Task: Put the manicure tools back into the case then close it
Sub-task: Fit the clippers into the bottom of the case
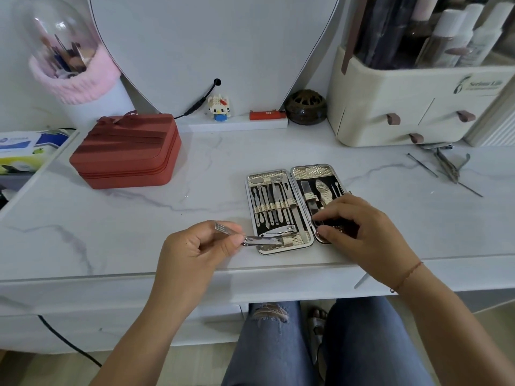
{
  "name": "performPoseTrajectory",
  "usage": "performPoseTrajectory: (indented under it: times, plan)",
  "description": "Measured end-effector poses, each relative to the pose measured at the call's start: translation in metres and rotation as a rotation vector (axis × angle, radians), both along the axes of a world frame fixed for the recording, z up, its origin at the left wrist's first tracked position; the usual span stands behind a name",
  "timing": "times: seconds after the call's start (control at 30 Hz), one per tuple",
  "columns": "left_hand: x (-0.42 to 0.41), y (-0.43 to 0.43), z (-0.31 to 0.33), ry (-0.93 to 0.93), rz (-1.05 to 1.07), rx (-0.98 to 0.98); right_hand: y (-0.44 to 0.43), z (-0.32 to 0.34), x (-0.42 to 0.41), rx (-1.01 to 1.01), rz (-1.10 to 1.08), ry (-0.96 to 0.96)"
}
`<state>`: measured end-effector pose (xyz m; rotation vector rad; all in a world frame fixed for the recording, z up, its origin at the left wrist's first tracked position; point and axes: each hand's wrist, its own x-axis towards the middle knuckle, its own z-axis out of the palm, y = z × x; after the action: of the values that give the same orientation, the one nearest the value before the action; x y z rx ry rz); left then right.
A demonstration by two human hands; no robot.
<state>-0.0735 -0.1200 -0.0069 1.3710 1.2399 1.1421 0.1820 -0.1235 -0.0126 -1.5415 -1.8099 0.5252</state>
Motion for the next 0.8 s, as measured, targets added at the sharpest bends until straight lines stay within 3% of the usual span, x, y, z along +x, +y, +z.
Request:
performPoseTrajectory:
  times: [0.3, 0.47, 0.8]
  plan:
    - [0.010, -0.001, 0.001, -0.108, -0.027, -0.093, -0.001, -0.002, 0.001, 0.006, 0.002, 0.003]
    - [0.015, 0.000, 0.000, 0.066, -0.106, -0.042, -0.001, -0.003, 0.000, 0.012, 0.001, 0.005]
    - [0.023, 0.014, -0.001, 0.222, -0.130, 0.064, 0.000, -0.002, 0.000, 0.012, 0.011, -0.007]
